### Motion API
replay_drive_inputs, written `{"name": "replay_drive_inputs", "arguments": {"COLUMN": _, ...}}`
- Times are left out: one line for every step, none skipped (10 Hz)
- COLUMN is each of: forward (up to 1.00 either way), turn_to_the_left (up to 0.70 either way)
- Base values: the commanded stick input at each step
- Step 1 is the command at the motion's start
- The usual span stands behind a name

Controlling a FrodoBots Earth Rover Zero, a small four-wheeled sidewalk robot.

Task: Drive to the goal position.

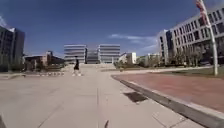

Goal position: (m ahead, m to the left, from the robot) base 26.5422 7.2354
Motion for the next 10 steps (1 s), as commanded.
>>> {"name": "replay_drive_inputs", "arguments": {"forward": 0.7, "turn_to_the_left": -0.01}}
{"name": "replay_drive_inputs", "arguments": {"forward": 0.7, "turn_to_the_left": -0.01}}
{"name": "replay_drive_inputs", "arguments": {"forward": 0.7, "turn_to_the_left": -0.01}}
{"name": "replay_drive_inputs", "arguments": {"forward": 0.7, "turn_to_the_left": -0.01}}
{"name": "replay_drive_inputs", "arguments": {"forward": 0.7, "turn_to_the_left": -0.01}}
{"name": "replay_drive_inputs", "arguments": {"forward": 0.7, "turn_to_the_left": -0.01}}
{"name": "replay_drive_inputs", "arguments": {"forward": 0.7, "turn_to_the_left": -0.01}}
{"name": "replay_drive_inputs", "arguments": {"forward": 0.7, "turn_to_the_left": 0.01}}
{"name": "replay_drive_inputs", "arguments": {"forward": 0.7, "turn_to_the_left": 0.04}}
{"name": "replay_drive_inputs", "arguments": {"forward": 0.7, "turn_to_the_left": 0.11}}
